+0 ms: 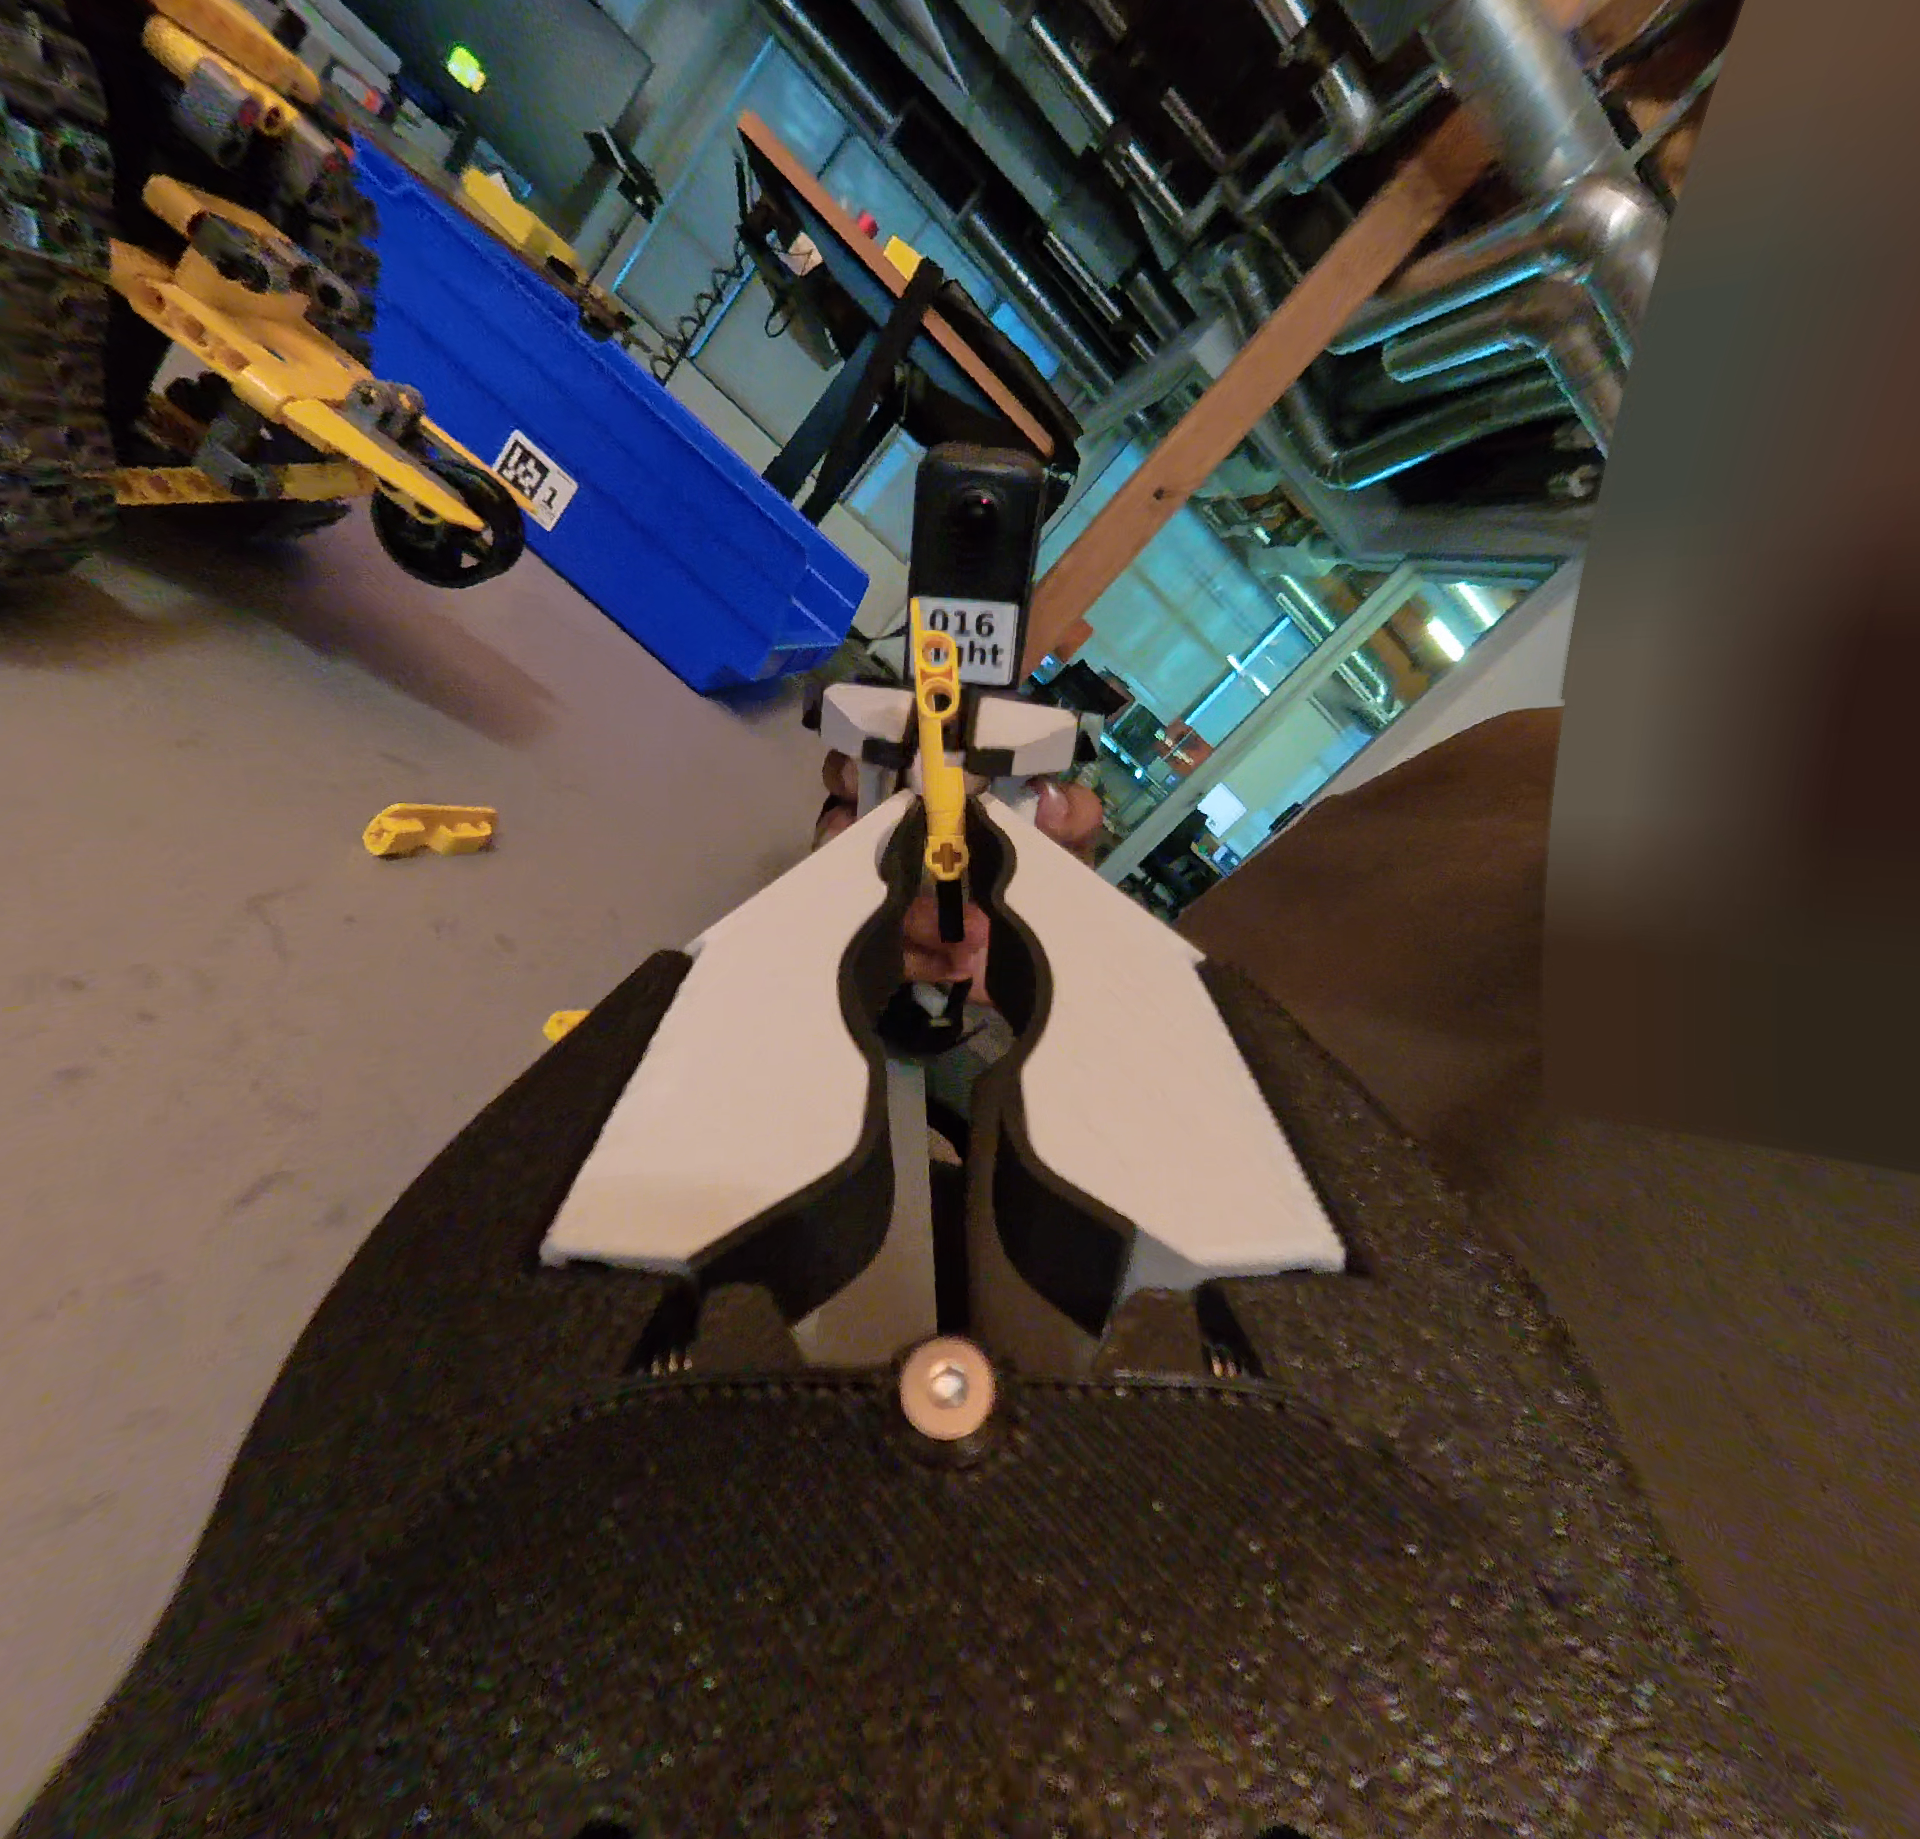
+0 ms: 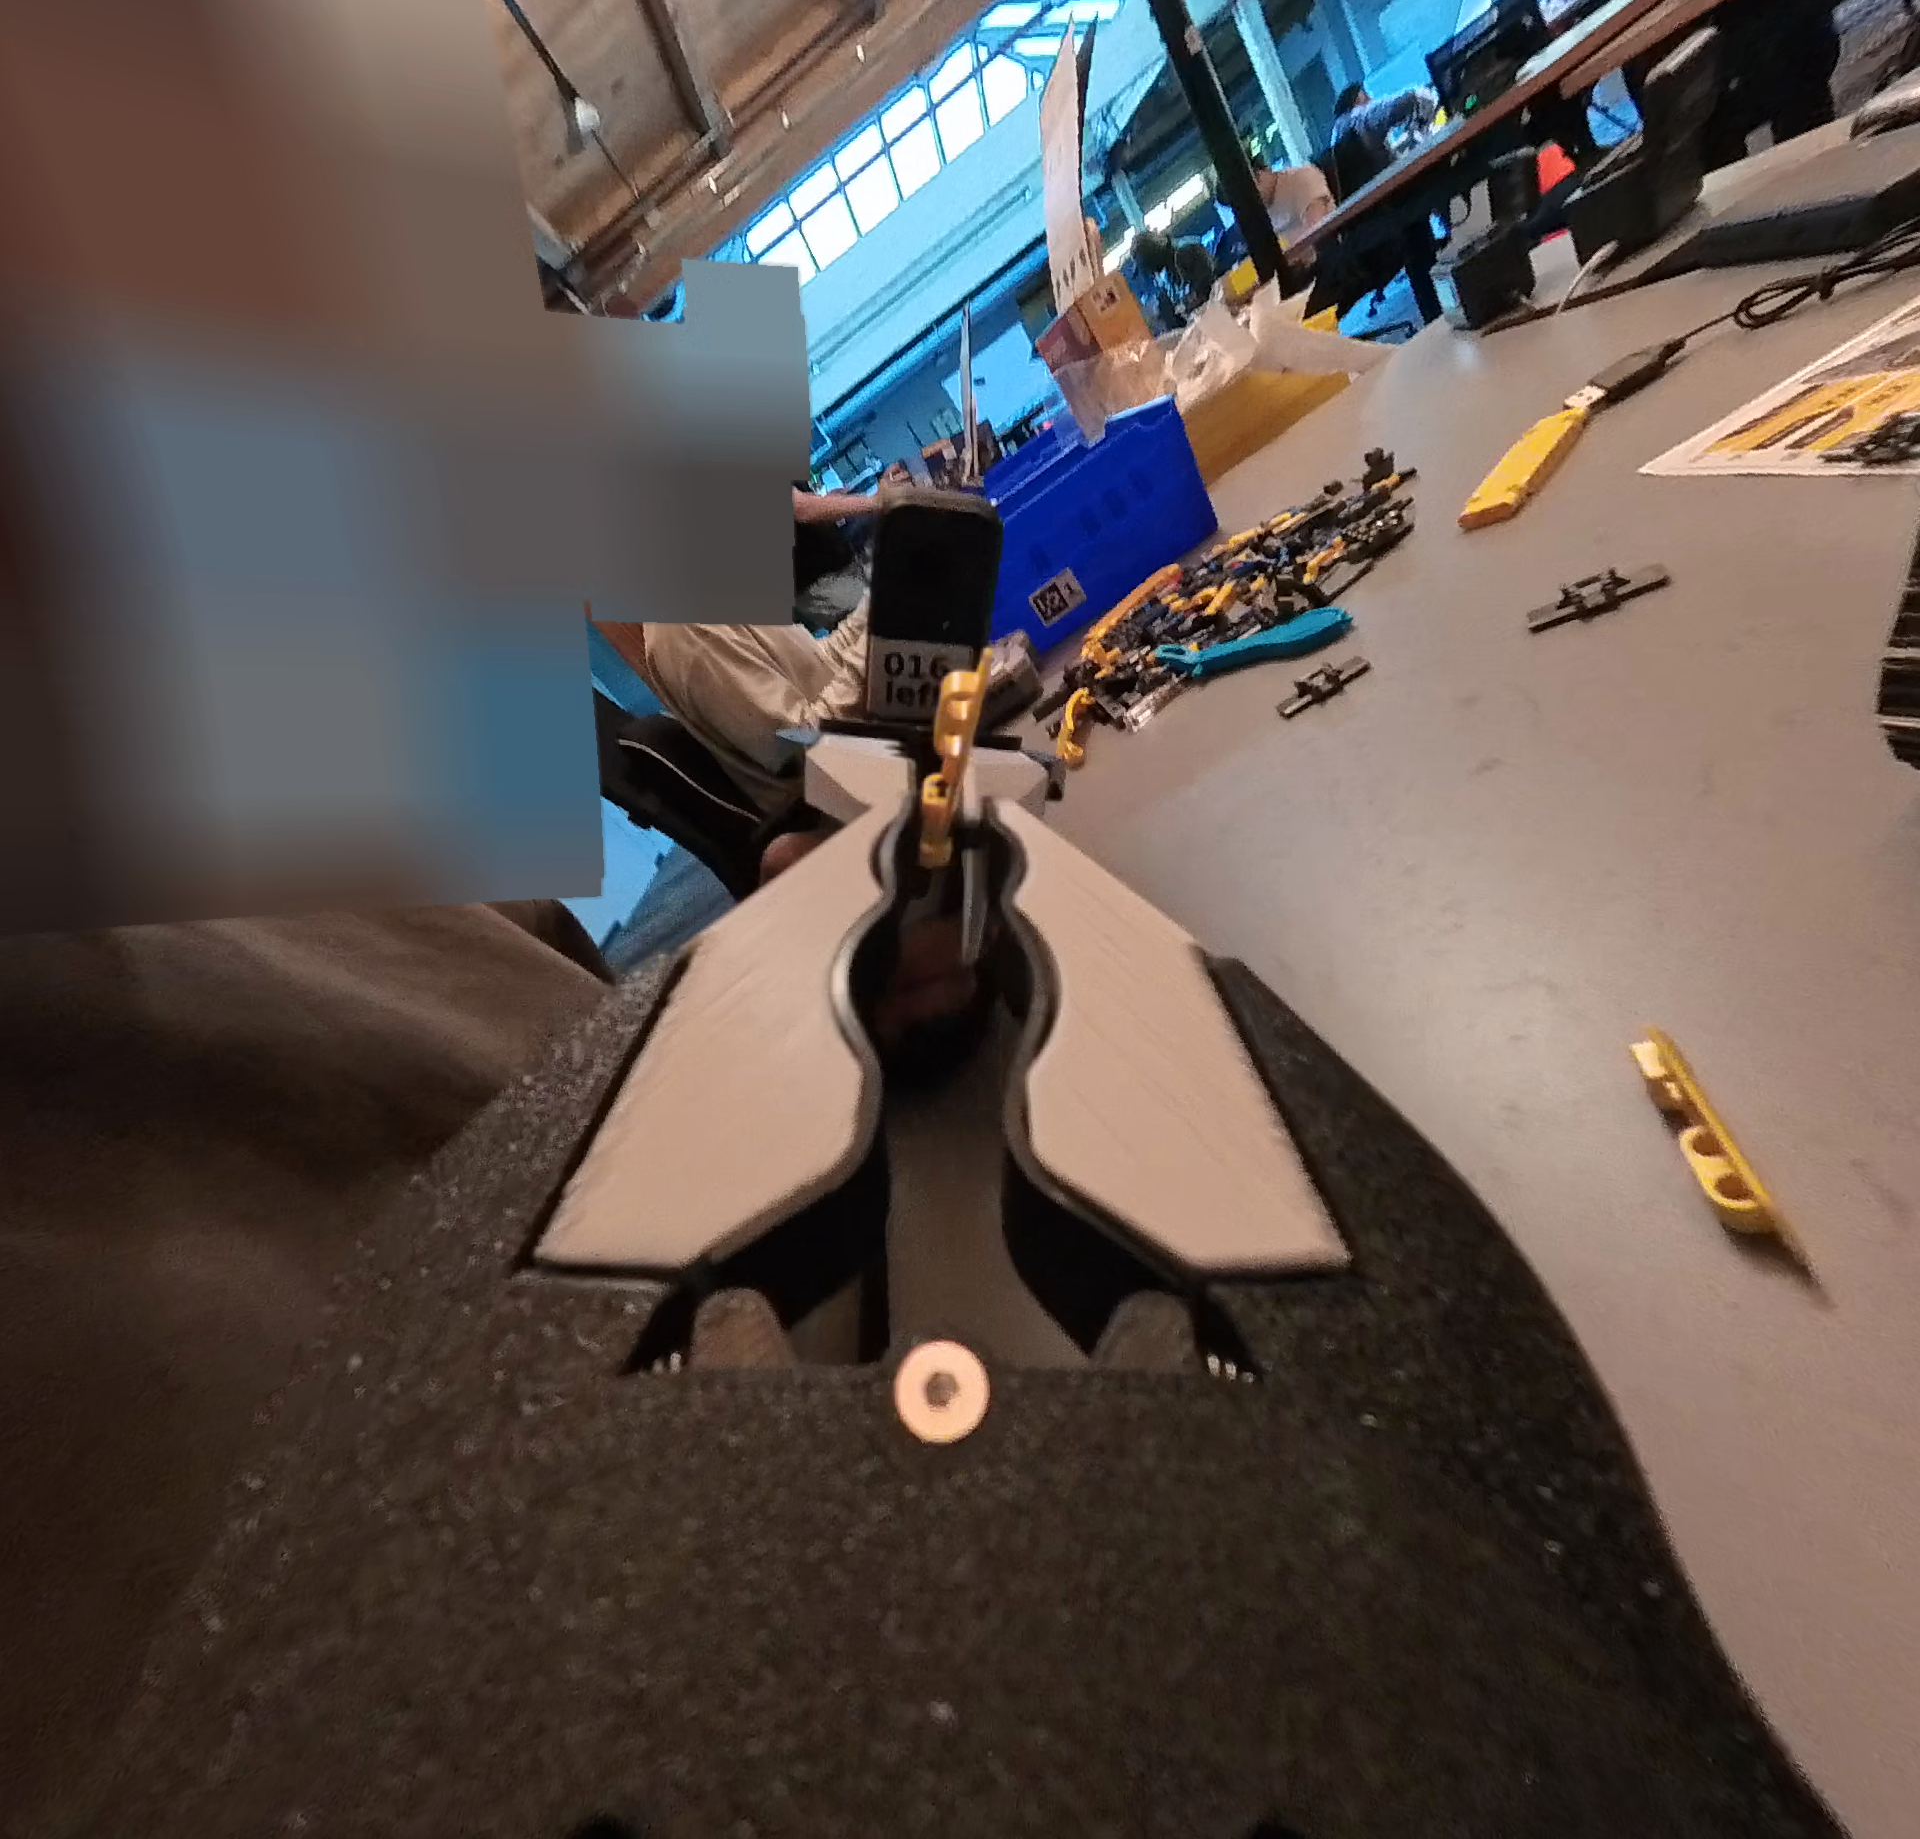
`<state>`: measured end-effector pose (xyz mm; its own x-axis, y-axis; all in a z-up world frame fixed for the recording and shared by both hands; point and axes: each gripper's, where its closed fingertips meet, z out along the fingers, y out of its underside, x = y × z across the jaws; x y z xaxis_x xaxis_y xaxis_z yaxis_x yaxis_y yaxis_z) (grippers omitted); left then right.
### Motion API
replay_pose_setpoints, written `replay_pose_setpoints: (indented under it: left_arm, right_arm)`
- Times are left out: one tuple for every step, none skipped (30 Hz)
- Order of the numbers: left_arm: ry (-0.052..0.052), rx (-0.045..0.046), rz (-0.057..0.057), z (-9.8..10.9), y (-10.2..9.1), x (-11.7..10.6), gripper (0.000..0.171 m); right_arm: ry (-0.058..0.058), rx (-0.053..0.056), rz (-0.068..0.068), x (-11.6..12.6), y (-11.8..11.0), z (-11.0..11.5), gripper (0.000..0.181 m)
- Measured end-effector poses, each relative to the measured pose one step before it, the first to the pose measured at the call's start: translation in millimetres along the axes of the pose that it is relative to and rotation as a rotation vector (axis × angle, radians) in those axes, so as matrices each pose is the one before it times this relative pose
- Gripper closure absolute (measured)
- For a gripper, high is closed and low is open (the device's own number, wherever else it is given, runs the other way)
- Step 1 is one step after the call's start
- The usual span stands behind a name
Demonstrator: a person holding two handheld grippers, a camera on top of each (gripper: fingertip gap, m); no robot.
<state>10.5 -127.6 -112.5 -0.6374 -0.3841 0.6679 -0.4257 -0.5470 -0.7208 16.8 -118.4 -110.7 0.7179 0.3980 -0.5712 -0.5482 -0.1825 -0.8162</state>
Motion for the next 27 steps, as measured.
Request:
replay_pose_setpoints:
  left_arm:
    - [-0.0054,-0.02667,0.0055,-0.4,2.46,-0.51,0.169]
    - [-0.0059,-0.04172,0.0065,0.52,4.72,-0.15,0.169]
    - [-0.0058,-0.04787,0.006,1.22,5.67,-0.02,0.169]
    - [0.0016,-0.04186,0.0078,1.75,5.34,1.07,0.169]
    - [0.0061,-0.0286,0.0063,1.78,4.02,1.48,0.169]
    - [0.0033,-0.01489,0.0023,1.63,2.32,0.73,0.169]
    - [0.0057,-0.00927,-0.0032,1.33,1.49,0.7,0.169]
    - [0.0091,-0.00952,-0.0049,1.07,1.4,0.85,0.169]
    - [0.0066,-0.00888,-0.0033,1.01,1.25,0.63,0.169]
    - [0.0056,-0.00931,-0.0003,1.0,1.3,0.74,0.169]
    - [-0.0018,-0.01142,0.0005,0.89,1.52,-0.12,0.169]
    - [-0.0033,-0.00785,0.0011,0.7,0.98,-0.39,0.169]
    - [0.0069,-0.0045,0.0032,0.51,0.57,1.28,0.169]
    - [0.0001,0.0001,-0.0006,0.01,0.06,0.0,0.169]
    - [-0.0053,0.0024,-0.0048,-0.12,-0.36,-1.05,0.168]
    - [-0.0189,0.00607,-0.0063,-0.36,-0.91,-3.05,0.168]
    - [-0.0279,0.01397,-0.0022,-1.02,-2.26,-4.12,0.167]
    - [-0.0515,0.02536,0.004,-2.88,-4.14,-7.03,0.16]
    - [-0.0659,0.03047,0.013,-4.61,-5.34,-8.66,0.145]
    - [-0.0569,0.03489,0.0245,-6.64,-6.74,-6.92,0.137]
    - [-0.0588,0.04038,0.0298,-8.03,-7.75,-7.38,0.135]
    - [-0.0648,0.04072,0.0309,-8.64,-7.86,-8.74,0.133]
    - [-0.0665,0.03962,0.0319,-8.76,-7.4,-10.05,0.131]
    - [-0.0658,0.04367,0.0253,-8.78,-7.3,-10.84,0.131]
    - [-0.0493,0.04933,0.0091,-8.81,-8.1,-9.2,0.13]
    - [-0.0348,0.05337,0.0007,-8.42,-8.21,-7.66,0.129]
    - [-0.0322,0.0477,-0.0106,-7.63,-7.36,-7.99,0.129]
  right_arm:
    - [0.0,-0.0178,-0.0079,0.2,-0.2,-2.43,0.163]
    - [-0.0021,-0.0148,-0.0047,-0.04,-1.57,-2.92,0.155]
    - [-0.0036,-0.0209,-0.0021,-0.16,-1.44,-2.81,0.15]
    - [-0.0052,-0.0335,0.0028,-0.61,0.08,-2.49,0.149]
    - [-0.0082,-0.049,0.0082,-1.38,3.07,-1.32,0.151]
    - [-0.0111,-0.0587,0.005,-2.02,5.53,0.39,0.152]
    - [-0.0049,-0.057,-0.0036,-1.48,6.63,1.43,0.152]
    - [0.0038,-0.0488,-0.012,-0.79,6.34,2.18,0.152]
    - [0.0102,-0.0365,-0.0179,0.02,4.88,2.48,0.151]
    - [0.0104,-0.0223,-0.0194,-0.05,3.04,2.27,0.154]
    - [-0.0011,-0.0105,-0.0171,-1.55,1.31,1.65,0.162]
    - [-0.009,0.0005,-0.0087,-2.37,-0.44,0.93,0.172]
    - [-0.0048,0.0002,-0.0039,-1.06,-0.44,0.41,0.173]
    - [-0.0029,-0.0026,0.0004,-0.54,0.11,0.13,0.174]
    - [0.0054,-0.0018,-0.0016,0.57,-0.13,-0.31,0.175]
    - [0.023,-0.0006,-0.0044,2.48,-0.44,-0.29,0.175]
    - [0.0345,0.001,-0.0083,3.69,-0.85,-0.36,0.175]
    - [0.0449,0.0005,-0.0084,5.08,-1.15,-0.8,0.175]
    - [0.062,-0.0035,-0.0106,7.49,-0.69,-1.14,0.175]
    - [0.0869,-0.0166,-0.0189,10.87,1.83,-1.03,0.175]
    - [0.0895,-0.0213,-0.0238,10.72,3.22,-0.47,0.175]
    - [0.0798,-0.0173,-0.0165,8.99,3.27,0.3,0.175]
    - [0.0679,-0.0158,-0.0067,7.2,3.64,0.97,0.175]
    - [0.0546,-0.0151,-0.0016,5.06,3.8,1.83,0.175]
    - [0.0498,-0.0143,0.0012,4.25,3.6,1.98,0.175]
    - [0.0391,-0.0167,0.0008,2.53,3.69,2.12,0.175]
    - [0.0281,-0.0199,0.0023,0.84,3.45,1.68,0.175]
